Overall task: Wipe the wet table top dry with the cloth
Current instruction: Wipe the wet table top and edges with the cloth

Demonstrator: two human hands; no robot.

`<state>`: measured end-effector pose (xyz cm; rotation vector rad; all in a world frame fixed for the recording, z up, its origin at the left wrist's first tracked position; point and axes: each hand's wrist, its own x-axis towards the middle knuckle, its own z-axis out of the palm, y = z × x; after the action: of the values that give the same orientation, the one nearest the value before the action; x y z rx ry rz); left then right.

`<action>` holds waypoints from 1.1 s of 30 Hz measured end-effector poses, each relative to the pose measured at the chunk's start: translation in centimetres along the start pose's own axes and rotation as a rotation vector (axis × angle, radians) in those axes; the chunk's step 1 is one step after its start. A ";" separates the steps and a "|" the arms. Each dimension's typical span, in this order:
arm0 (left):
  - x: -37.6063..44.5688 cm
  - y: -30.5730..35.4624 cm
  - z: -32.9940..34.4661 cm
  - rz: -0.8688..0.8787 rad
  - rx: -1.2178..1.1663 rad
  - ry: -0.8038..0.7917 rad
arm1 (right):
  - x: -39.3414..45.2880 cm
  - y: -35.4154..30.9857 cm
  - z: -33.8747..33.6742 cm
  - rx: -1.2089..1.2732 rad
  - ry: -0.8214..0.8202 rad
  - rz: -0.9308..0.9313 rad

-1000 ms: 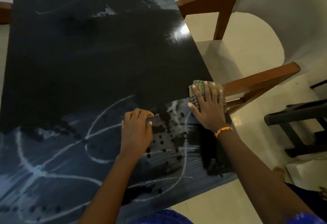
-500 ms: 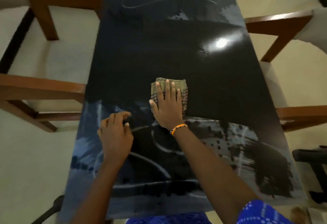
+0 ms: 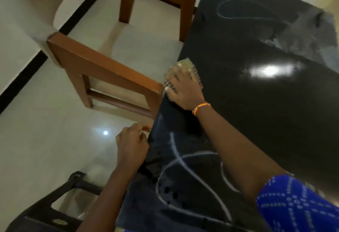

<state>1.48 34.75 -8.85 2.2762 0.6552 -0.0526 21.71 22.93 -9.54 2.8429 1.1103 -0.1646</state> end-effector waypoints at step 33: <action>-3.5 -6.1 -2.3 -0.191 -0.271 -0.083 | -5.1 -8.3 -0.1 0.103 -0.015 -0.070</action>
<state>-4.77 38.36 -10.42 1.9371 0.7843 -0.1411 12.31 25.61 -9.14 2.8880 1.2347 -0.2542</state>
